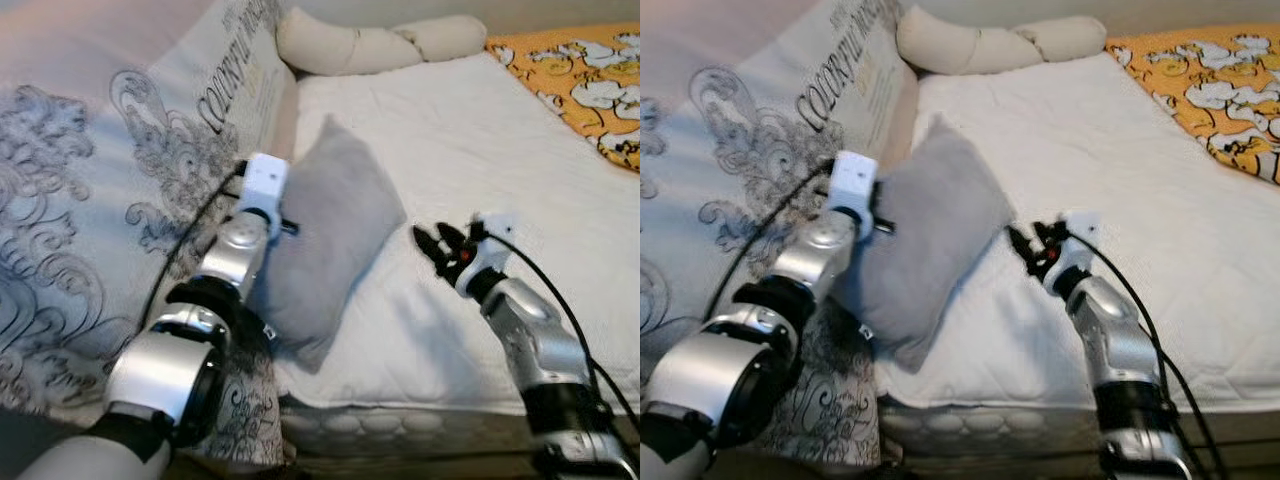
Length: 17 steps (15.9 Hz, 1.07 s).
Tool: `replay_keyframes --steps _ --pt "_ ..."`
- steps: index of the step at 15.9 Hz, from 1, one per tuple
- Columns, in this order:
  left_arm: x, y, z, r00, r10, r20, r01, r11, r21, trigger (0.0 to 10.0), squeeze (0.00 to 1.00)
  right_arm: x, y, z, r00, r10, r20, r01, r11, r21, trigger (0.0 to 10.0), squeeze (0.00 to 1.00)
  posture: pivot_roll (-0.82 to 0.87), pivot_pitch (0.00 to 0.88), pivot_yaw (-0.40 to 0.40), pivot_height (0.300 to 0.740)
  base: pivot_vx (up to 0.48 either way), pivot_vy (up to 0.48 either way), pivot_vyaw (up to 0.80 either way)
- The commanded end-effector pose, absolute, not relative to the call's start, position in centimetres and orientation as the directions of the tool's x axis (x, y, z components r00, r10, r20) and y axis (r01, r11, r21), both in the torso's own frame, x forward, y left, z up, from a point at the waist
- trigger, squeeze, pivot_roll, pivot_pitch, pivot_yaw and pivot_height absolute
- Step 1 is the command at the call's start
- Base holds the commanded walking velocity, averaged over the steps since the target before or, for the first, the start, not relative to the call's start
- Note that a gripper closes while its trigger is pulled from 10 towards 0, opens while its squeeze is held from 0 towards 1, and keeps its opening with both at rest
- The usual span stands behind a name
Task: Clean up the room
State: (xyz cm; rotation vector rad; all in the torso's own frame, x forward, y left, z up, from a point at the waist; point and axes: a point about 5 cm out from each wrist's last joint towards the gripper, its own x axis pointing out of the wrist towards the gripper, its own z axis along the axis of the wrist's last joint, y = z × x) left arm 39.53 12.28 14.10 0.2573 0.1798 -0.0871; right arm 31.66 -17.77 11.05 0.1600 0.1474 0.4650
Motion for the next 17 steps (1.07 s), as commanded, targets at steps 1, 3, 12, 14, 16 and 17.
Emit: replay_keyframes --steps 1,3,12,14,16,17 --pt "39.7 13.8 15.0 0.992 0.021 -0.121 0.013 0.962 0.271 10.0 0.0 31.0 -16.6 12.0 0.809 0.582 -0.08 -0.563 0.808 0.174 10.0 1.0 -0.04 0.0 0.164 0.74 0.0 0.0 0.0" --pt "39.1 14.1 14.7 0.995 0.083 -0.061 -0.063 0.957 0.282 10.0 0.0 30.0 -16.7 12.6 0.72 0.688 -0.087 -0.672 0.723 0.158 10.0 1.0 -0.03 0.0 0.155 0.74 0.0 0.0 0.0" --pt "36.3 10.1 15.6 0.991 0.13 0.026 -0.133 0.966 0.223 10.0 0.0 29.0 -18.1 12.9 0.65 0.739 -0.178 -0.732 0.671 0.118 10.0 1.0 -0.04 0.0 0.137 0.74 0.0 0.0 0.0" --pt "36.1 9.8 15.6 0.991 0.133 0.014 -0.133 0.968 0.215 10.0 0.0 28.8 -18.3 12.9 0.645 0.741 -0.186 -0.734 0.669 0.117 10.0 1.0 -0.04 0.0 0.139 0.74 0.0 0.0 0.0" --pt "36.0 10.2 15.2 0.985 0.169 -0.035 -0.159 0.967 0.198 10.0 0.0 28.4 -18.6 12.9 0.626 0.754 -0.201 -0.746 0.653 0.127 10.0 1.0 -0.04 0.0 0.141 0.74 0.0 0.0 0.0" --pt "35.9 11.1 14.8 0.977 0.203 -0.068 -0.19 0.968 0.163 10.0 0.44 28.0 -18.4 13.1 0.599 0.778 -0.188 -0.764 0.626 0.154 10.0 1.0 -0.05 0.0 0.145 0.74 0.0 0.0 0.0"
